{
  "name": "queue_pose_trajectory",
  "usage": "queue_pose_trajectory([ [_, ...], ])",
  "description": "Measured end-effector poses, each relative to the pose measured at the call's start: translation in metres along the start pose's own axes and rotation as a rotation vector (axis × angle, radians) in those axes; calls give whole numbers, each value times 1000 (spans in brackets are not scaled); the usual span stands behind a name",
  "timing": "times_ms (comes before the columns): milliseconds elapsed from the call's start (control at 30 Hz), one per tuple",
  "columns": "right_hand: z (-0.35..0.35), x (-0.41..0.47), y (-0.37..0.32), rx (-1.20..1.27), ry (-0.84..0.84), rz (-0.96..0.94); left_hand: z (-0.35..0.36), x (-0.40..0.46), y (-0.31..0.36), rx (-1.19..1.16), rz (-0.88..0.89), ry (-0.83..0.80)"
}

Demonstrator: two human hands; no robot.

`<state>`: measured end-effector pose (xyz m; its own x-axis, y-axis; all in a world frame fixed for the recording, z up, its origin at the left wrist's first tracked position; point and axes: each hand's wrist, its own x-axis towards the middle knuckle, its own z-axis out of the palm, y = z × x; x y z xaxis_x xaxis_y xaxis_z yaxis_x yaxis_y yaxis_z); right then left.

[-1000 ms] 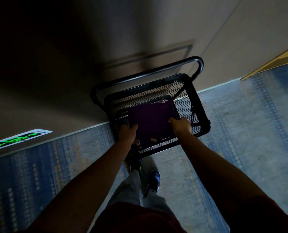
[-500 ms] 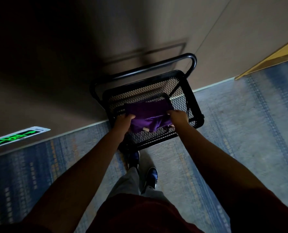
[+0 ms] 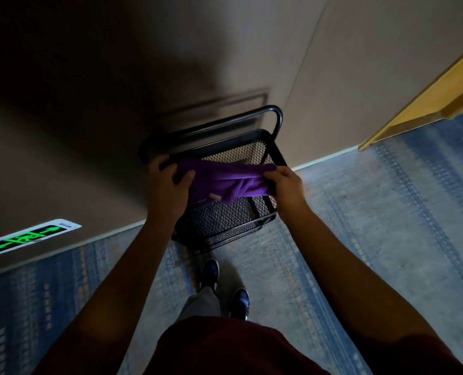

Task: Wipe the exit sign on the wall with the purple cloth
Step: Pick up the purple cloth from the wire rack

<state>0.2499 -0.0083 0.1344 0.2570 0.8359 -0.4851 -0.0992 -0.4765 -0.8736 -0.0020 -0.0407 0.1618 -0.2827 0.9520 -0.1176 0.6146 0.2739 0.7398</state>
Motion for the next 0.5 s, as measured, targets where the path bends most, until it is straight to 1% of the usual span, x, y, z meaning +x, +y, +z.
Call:
queue_pose_trajectory([
  [33, -3, -8, -3, 23, -9, -5, -3, -10, 7, 15, 47, 49],
  [100, -9, -22, -6, 67, -9, -14, -11, -27, 18, 12, 170, 94],
  [133, -12, -27, -5, 83, -13, -23, -15, -37, 22, -23, 212, 85],
  [200, -17, -35, -5, 47, -40, -58, -24, -57, 28, -155, 191, 27],
  [267, -20, -42, -5, -107, -80, -138, -35, -77, 30, -203, 158, 11],
  [367, -24, -55, -11, -380, -49, -355, -55, -103, 28, -251, 189, 49],
  [400, -23, -62, -16, -437, -64, -425, -62, -110, 26, -266, 195, 58],
  [433, -20, -72, -20, -451, -139, -471, -69, -117, 24, -273, 194, 62],
  [500, -6, -100, -27, -455, -444, -501, -80, -131, 16, -279, 176, 51],
])
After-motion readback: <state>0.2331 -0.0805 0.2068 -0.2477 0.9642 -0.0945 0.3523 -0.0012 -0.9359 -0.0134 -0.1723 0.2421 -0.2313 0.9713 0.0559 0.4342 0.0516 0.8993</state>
